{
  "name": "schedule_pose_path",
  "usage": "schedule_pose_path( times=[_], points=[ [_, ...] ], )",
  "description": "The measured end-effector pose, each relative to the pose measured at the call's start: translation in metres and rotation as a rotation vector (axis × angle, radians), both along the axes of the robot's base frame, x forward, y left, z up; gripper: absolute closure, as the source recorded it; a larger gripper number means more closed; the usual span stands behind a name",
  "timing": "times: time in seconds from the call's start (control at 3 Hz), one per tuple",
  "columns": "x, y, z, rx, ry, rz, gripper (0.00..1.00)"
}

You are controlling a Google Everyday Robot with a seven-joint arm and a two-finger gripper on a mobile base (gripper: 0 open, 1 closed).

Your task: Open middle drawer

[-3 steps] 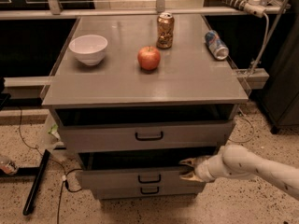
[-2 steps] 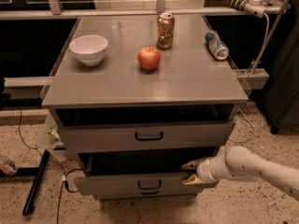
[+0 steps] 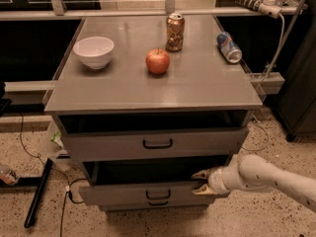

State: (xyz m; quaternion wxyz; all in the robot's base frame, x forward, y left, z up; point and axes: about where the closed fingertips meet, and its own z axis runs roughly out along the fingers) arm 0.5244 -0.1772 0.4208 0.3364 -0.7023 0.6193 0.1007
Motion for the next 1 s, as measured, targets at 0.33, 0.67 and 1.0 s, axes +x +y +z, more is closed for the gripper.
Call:
schedule_pose_path(
  times=[0.33, 0.67, 1.0],
  points=[
    [0.000, 0.000, 0.000, 0.000, 0.000, 0.000, 0.36],
    [-0.019, -0.012, -0.009, 0.014, 0.021, -0.010, 0.13],
    [-0.019, -0.012, -0.008, 0.015, 0.021, -0.010, 0.16]
  ],
)
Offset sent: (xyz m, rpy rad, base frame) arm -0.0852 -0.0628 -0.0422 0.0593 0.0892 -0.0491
